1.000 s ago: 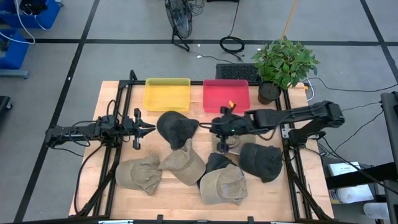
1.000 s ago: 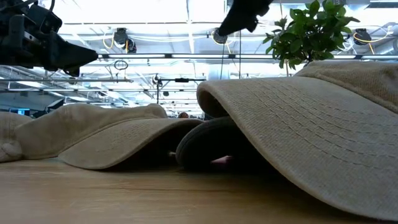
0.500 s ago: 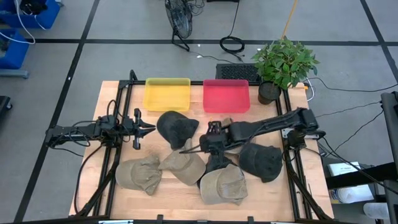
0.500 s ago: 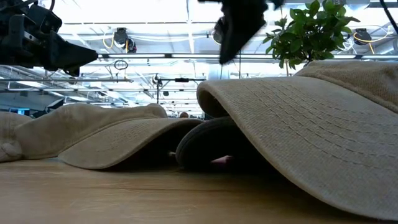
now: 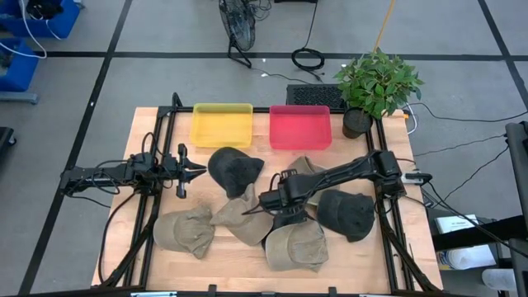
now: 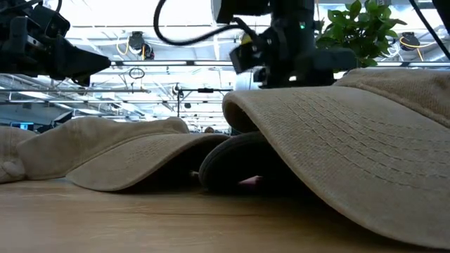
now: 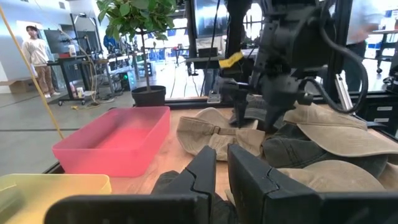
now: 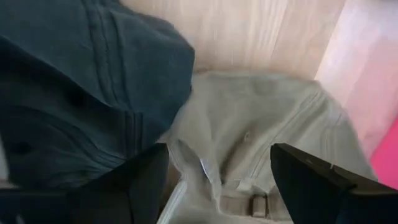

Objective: Pick & Place hat
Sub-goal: Put the brown cap into the red bin

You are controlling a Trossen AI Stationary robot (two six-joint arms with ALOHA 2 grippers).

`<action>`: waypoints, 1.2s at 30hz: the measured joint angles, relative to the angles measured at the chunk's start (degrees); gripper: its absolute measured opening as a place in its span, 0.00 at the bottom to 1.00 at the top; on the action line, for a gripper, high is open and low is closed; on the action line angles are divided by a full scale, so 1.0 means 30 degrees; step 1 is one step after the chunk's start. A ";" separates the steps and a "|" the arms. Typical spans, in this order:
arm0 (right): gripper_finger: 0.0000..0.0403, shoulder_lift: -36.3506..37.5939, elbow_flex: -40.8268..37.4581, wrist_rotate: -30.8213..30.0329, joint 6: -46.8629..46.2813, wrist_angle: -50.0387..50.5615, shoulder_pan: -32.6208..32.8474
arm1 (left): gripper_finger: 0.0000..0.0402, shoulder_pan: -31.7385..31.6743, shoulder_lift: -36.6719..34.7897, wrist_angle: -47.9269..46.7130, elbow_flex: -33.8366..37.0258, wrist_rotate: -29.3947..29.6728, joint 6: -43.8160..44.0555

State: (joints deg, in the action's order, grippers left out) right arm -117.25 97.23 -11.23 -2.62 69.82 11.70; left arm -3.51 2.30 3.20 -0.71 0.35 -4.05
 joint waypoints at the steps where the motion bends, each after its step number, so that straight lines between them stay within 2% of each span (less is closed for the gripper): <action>1: 0.65 -0.0132 -0.0046 0.0377 -0.0239 -0.0003 -0.0006 | 0.12 -0.0005 0.0003 0.0012 0.0000 -0.0003 -0.0001; 4: 0.64 -0.0291 -0.0498 0.1326 -0.0824 -0.0369 -0.0079 | 0.12 0.0000 -0.0003 -0.0004 0.0000 0.0006 0.0002; 9: 0.60 -0.0237 -0.2352 0.1247 -0.1402 -0.1406 -0.0079 | 0.12 -0.0006 0.0003 0.0007 0.0000 0.0002 0.0000; 13: 0.52 -0.0173 -0.4189 0.1099 -0.1829 -0.2358 -0.0079 | 0.12 0.0000 0.0003 0.0007 0.0000 0.0009 -0.0002; 16: 0.40 -0.0022 -0.5221 0.0651 -0.2275 -0.2893 -0.0087 | 0.12 -0.0007 -0.0005 0.0006 0.0000 0.0003 -0.0001; 21: 0.07 0.0117 -0.5915 -0.0029 -0.3052 -0.3034 -0.0115 | 0.12 -0.0004 -0.0001 -0.0003 0.0000 0.0009 -0.0002; 22: 0.04 0.0339 -0.5988 -0.0331 -0.3096 -0.3055 -0.0126 | 0.12 -0.0002 -0.0005 0.0013 0.0000 0.0009 0.0000; 26: 0.04 0.1767 -0.6044 -0.1318 -0.4067 -0.3359 -0.0279 | 0.12 -0.0006 -0.0004 0.0006 0.0000 0.0009 0.0001; 32: 0.02 0.5972 -0.6009 -0.1379 -0.5182 -0.4006 -0.0661 | 0.12 -0.0002 0.0000 -0.0015 0.0000 0.0009 0.0003; 36: 0.02 0.8885 -0.6002 -0.2944 -0.5771 -0.4735 -0.0945 | 0.12 -0.0001 -0.0003 0.0000 0.0000 0.0009 0.0004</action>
State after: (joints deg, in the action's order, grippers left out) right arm -90.60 79.22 -20.06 -19.94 55.62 8.87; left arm -3.51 2.29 3.20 -0.71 0.38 -4.04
